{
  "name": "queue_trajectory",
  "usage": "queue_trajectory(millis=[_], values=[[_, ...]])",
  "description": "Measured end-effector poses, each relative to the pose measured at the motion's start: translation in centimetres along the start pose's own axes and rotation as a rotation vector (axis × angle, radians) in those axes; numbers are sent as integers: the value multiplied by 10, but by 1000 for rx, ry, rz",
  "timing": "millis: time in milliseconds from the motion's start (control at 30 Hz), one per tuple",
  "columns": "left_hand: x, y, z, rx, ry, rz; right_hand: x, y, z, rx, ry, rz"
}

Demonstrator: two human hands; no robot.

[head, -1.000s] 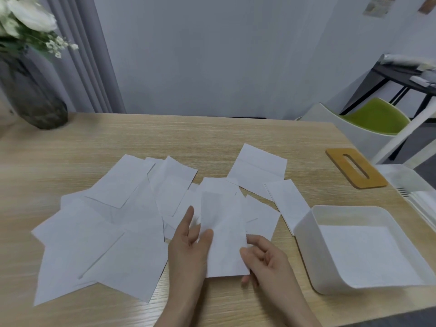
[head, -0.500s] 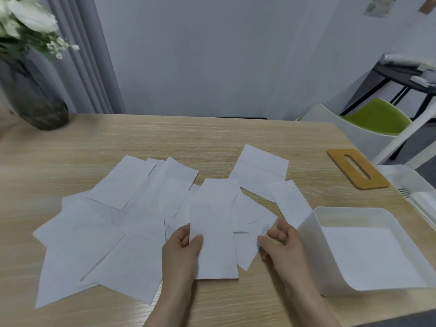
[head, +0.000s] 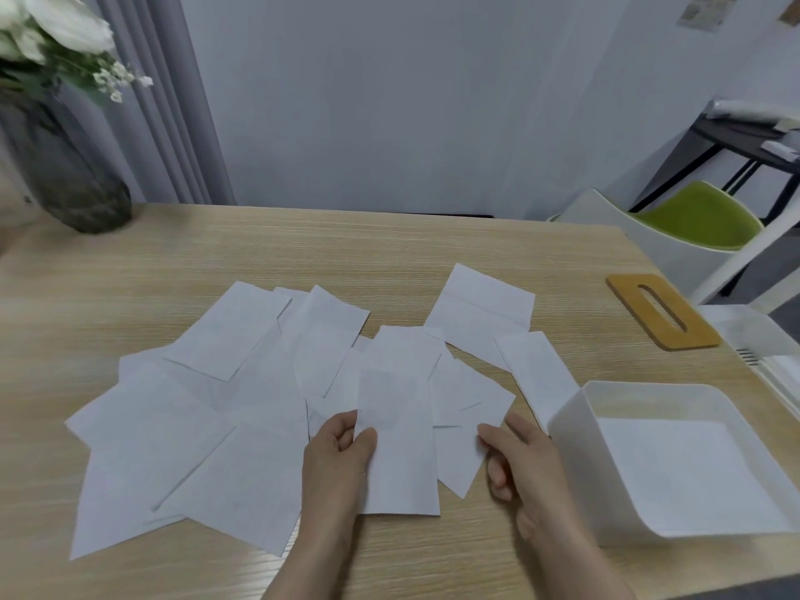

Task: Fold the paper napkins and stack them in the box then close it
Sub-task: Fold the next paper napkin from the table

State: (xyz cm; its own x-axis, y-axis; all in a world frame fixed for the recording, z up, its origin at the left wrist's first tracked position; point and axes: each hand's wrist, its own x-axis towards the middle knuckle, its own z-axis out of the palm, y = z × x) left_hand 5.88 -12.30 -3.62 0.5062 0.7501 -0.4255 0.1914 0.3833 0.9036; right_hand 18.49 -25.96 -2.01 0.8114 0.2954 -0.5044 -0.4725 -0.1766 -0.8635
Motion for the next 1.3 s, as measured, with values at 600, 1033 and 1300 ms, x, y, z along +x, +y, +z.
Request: queue_trajectory(millis=[600,1033,1300], values=[[2,-3,2,-4,22,26,-10,-3,1,-805,253,-468],[4,-1,-2,-38,-8,2,-34,-33,-7,-157,86,-514],[5,4,-8,-90,-91,-87,-36,-20,26,80,-302,-139]])
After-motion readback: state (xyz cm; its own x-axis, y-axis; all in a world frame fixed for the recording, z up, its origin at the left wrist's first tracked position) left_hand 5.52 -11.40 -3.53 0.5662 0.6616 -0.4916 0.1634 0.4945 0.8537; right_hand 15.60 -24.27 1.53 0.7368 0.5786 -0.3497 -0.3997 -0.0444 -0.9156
